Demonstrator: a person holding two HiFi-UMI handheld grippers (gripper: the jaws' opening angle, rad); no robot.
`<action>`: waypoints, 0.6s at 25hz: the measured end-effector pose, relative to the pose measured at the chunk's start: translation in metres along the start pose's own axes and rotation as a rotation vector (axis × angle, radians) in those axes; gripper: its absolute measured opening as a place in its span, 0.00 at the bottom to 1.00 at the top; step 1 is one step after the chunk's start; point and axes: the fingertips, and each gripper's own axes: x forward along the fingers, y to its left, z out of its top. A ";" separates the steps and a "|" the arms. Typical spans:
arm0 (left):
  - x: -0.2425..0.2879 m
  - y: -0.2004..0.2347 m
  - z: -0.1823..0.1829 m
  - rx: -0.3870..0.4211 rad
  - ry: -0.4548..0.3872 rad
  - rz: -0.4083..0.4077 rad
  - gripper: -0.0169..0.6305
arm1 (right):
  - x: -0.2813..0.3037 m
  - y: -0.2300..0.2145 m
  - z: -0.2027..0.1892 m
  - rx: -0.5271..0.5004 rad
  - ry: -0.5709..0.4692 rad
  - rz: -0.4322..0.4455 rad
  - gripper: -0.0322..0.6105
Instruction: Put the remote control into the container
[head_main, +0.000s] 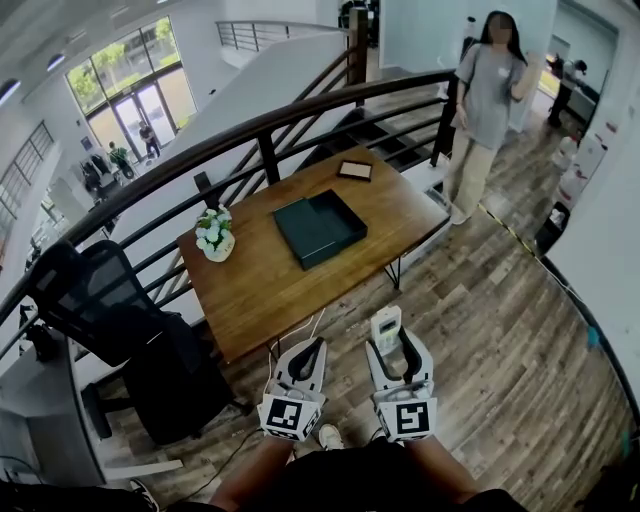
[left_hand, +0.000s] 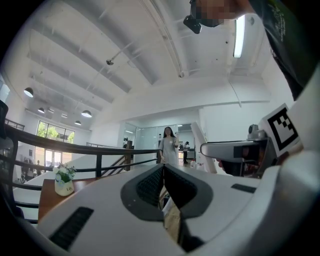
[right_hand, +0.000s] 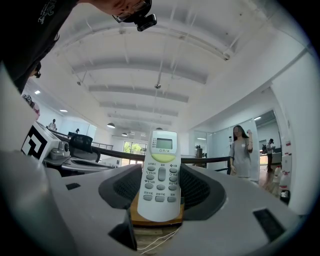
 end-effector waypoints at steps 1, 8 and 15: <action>0.000 0.002 0.000 -0.001 -0.001 -0.003 0.04 | 0.001 0.001 0.000 0.002 -0.003 -0.003 0.44; 0.007 0.009 0.000 0.001 0.003 -0.004 0.04 | 0.012 -0.004 0.000 0.022 -0.009 -0.008 0.44; 0.042 0.009 -0.002 0.008 0.011 0.023 0.04 | 0.032 -0.038 -0.011 0.010 0.020 0.023 0.44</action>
